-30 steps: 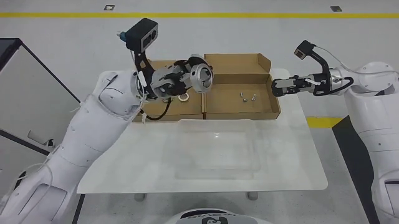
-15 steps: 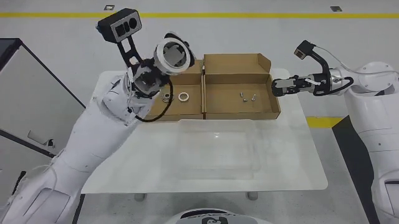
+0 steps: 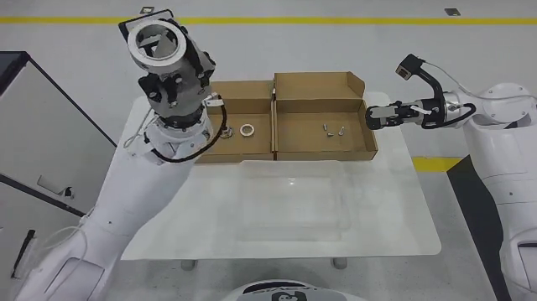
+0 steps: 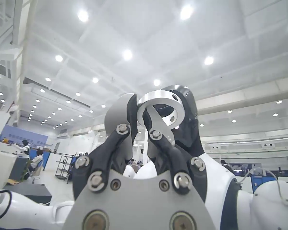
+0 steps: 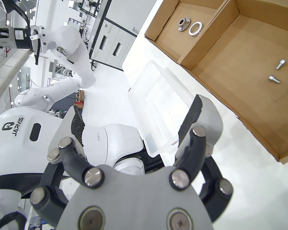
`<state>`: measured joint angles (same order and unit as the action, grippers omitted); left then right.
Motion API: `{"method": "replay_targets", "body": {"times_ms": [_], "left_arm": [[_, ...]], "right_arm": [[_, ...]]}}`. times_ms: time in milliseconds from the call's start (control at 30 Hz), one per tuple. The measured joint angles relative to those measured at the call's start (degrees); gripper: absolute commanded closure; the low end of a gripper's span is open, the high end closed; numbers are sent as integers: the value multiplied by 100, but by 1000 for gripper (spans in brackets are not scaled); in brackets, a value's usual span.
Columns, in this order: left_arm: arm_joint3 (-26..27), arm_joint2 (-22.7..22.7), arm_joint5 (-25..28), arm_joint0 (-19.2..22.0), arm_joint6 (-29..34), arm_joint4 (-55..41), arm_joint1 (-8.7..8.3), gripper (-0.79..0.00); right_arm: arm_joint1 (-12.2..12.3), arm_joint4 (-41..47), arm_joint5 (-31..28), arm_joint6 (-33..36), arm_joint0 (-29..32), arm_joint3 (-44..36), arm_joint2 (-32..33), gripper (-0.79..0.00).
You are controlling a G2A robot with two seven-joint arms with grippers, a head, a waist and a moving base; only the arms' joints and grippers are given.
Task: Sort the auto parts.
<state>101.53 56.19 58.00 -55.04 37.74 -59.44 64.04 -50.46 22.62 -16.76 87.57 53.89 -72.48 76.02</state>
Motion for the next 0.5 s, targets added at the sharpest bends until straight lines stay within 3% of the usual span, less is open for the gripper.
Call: {"method": "replay_targets", "body": {"times_ms": [100,233,500], "left_arm": [[-300,165,0,33,400,522,32,0],[-451,342,0,39,441,1435,79,0],[-370,544,-30,-109,-187,3092,180,0]], "right_arm": [[0,0,0,0,0,0,0,-785],[0,0,0,0,0,0,0,-785],[0,0,0,0,0,0,0,-785]]}}
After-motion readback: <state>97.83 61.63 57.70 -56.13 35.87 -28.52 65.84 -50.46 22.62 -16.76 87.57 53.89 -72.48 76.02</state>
